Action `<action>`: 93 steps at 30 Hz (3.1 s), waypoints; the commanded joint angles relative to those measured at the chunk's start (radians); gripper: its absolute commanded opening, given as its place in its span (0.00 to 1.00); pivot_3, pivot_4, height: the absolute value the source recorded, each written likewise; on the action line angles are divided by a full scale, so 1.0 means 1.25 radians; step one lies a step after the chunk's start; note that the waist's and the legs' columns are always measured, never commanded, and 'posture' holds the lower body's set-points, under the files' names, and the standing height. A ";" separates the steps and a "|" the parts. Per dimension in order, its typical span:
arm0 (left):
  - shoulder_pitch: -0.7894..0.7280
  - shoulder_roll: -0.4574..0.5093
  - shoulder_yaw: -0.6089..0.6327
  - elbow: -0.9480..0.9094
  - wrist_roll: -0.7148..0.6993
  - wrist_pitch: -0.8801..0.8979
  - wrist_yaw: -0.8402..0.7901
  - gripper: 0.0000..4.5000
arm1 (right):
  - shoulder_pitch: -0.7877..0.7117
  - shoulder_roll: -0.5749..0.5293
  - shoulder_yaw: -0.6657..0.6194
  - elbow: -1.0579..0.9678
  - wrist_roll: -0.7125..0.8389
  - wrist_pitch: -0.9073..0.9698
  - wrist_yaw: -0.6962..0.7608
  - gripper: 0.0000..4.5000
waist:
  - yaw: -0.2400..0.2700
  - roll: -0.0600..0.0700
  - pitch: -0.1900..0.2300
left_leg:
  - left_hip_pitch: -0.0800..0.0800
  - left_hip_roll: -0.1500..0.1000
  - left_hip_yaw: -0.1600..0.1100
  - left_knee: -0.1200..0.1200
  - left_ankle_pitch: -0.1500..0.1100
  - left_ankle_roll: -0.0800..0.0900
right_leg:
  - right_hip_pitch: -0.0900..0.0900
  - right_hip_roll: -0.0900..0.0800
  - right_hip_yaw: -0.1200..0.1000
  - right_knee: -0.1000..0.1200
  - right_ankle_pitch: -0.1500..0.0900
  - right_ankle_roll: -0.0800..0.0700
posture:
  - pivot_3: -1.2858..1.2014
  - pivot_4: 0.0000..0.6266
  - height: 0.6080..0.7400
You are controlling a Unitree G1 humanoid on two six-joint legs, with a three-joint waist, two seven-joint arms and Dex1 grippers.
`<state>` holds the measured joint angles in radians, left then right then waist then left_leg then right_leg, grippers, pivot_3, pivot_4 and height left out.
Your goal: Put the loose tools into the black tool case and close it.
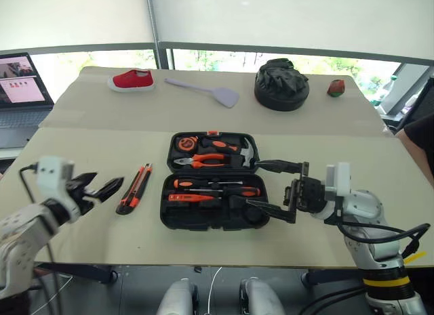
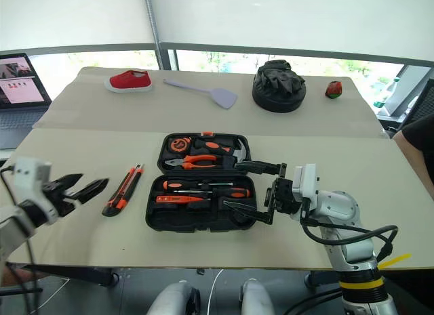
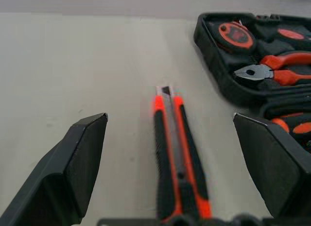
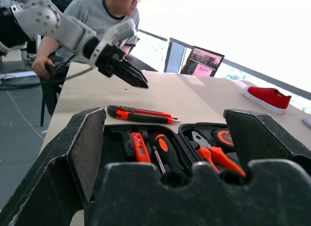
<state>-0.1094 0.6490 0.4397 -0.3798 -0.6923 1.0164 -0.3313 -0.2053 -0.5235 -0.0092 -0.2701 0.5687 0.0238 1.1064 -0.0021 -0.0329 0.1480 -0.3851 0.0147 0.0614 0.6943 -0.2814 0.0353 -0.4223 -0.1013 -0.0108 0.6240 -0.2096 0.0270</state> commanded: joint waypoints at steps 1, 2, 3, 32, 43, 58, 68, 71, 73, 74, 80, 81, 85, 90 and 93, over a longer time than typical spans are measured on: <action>-0.020 -0.012 -0.089 -0.026 0.061 0.050 0.084 0.99 | -0.005 0.003 -0.001 -0.035 0.012 0.007 -0.009 1.00 | -0.004 0.000 0.000 | 0.000 0.000 0.000 0.000 0.000 0.000 | 0.000 0.001 0.000 0.000 0.000 0.000 | 0.52 0.24 1.00; -0.022 -0.020 -0.103 -0.024 0.079 0.060 0.106 0.99 | -0.005 0.003 0.001 -0.039 0.013 0.009 -0.009 1.00 | -0.006 0.000 0.000 | 0.000 0.000 0.000 0.000 0.000 0.000 | 0.000 0.001 0.001 0.000 0.000 0.000 | 0.52 0.24 1.00; -0.026 -0.037 -0.103 -0.019 0.086 0.074 0.131 0.99 | -0.005 0.002 0.002 -0.045 0.018 0.017 -0.010 1.00 | -0.007 0.000 0.000 | 0.000 0.000 0.000 0.000 0.000 0.000 | 0.000 0.001 0.001 0.000 0.000 0.000 | 0.52 0.24 1.00; -0.142 0.217 -0.414 -0.013 0.190 -0.440 -0.665 0.37 | 0.074 -0.187 -0.134 -0.063 0.039 0.076 0.067 1.00 | 0.015 0.001 0.003 | -0.003 0.000 0.002 0.000 0.000 0.000 | 0.000 -0.001 0.000 -0.008 -0.001 -0.001 | 0.52 0.24 1.00; -0.338 0.127 -0.665 0.106 0.371 -0.436 -0.712 0.37 | 0.172 -0.199 -0.152 -0.134 0.047 0.096 0.038 1.00 | 0.007 0.001 0.003 | -0.004 0.001 0.001 0.001 0.000 0.001 | 0.000 0.008 0.003 -0.008 0.000 0.000 | 0.52 0.24 1.00; -0.325 0.136 -0.718 0.056 0.425 -0.326 -0.729 0.37 | 0.169 -0.191 -0.130 -0.144 0.042 0.103 0.023 1.00 | 0.011 0.001 0.003 | -0.004 0.001 0.001 0.002 0.000 0.001 | 0.001 0.007 0.003 -0.008 0.000 0.001 | 0.52 0.24 1.00; -0.319 0.080 -0.612 0.033 0.368 -0.345 -0.684 0.98 | 0.144 -0.185 -0.115 -0.121 0.038 0.102 0.031 1.00 | 0.014 0.001 0.003 | -0.004 0.001 0.001 0.002 0.000 0.001 | 0.001 0.006 0.003 -0.009 0.000 0.001 | 0.52 0.24 1.00; -0.331 0.055 -0.562 0.043 0.332 -0.371 -0.685 0.98 | 0.142 -0.175 -0.107 -0.111 0.033 0.097 0.032 1.00 | 0.014 0.001 0.003 | -0.005 0.001 0.000 0.004 0.000 0.001 | 0.001 0.006 0.003 -0.008 0.000 0.002 | 0.52 0.24 1.00; -0.333 0.045 -0.540 0.053 0.312 -0.373 -0.682 0.98 | 0.139 -0.170 -0.102 -0.104 0.031 0.093 0.031 1.00 | 0.012 0.001 0.003 | -0.005 0.001 0.000 0.004 0.000 0.001 | 0.001 0.006 0.003 -0.008 0.000 0.001 | 0.52 0.24 1.00; -0.331 0.041 -0.533 0.060 0.311 -0.389 -0.680 0.93 | 0.138 -0.166 -0.100 -0.102 0.029 0.092 0.029 1.00 | 0.012 0.001 0.003 | -0.005 0.001 0.000 0.004 0.000 0.001 | 0.001 0.006 0.003 -0.008 0.000 0.001 | 0.52 0.24 1.00; -0.288 0.029 -0.540 0.095 0.326 -0.488 -0.691 0.50 | 0.133 -0.143 -0.089 -0.093 0.016 0.083 0.023 1.00 | 0.011 0.001 0.003 | -0.004 0.001 0.000 0.004 0.000 0.001 | 0.001 0.007 0.003 -0.007 0.000 0.001 | 0.52 0.24 1.00; -0.271 0.031 -0.551 0.101 0.337 -0.505 -0.693 0.40 | 0.133 -0.140 -0.088 -0.092 0.015 0.082 0.021 1.00 | 0.011 0.001 0.003 | -0.004 0.001 0.000 0.004 0.000 0.001 | 0.001 0.007 0.003 -0.008 0.000 0.001 | 0.52 0.24 1.00; -0.233 0.016 -0.564 0.125 0.367 -0.553 -0.667 0.08 | 0.133 -0.134 -0.088 -0.090 0.011 0.079 0.018 1.00 | 0.011 0.001 0.003 | -0.004 0.001 0.001 0.004 0.000 0.001 | 0.001 0.007 0.003 -0.008 0.000 0.001 | 0.52 0.24 1.00; -0.208 0.028 -0.591 0.139 0.391 -0.577 -0.686 0.02 | 0.136 -0.133 -0.089 -0.092 0.009 0.080 0.016 1.00 | 0.013 0.001 0.003 | -0.004 0.001 0.000 0.004 0.000 0.001 | 0.001 0.006 0.003 -0.007 0.000 0.001 | 0.52 0.24 1.00; -0.201 0.017 -0.603 0.164 0.417 -0.557 -0.652 0.02 | 0.137 -0.133 -0.088 -0.095 0.011 0.083 0.015 1.00 | 0.013 0.001 0.003 | -0.004 0.001 0.001 0.004 0.000 0.001 | 0.001 0.006 0.003 -0.007 0.000 0.001 | 0.52 0.24 1.00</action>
<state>-0.3733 0.6770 -0.2961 -0.1974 -0.2025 0.3095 -1.1774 -0.0296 -0.6929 -0.1031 -0.3710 0.5730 0.1419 1.1293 0.0140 -0.0317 0.1520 -0.3896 0.0157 0.0620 0.6992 -0.2817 0.0369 -0.4204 -0.0934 -0.0072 0.6150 -0.2095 0.0286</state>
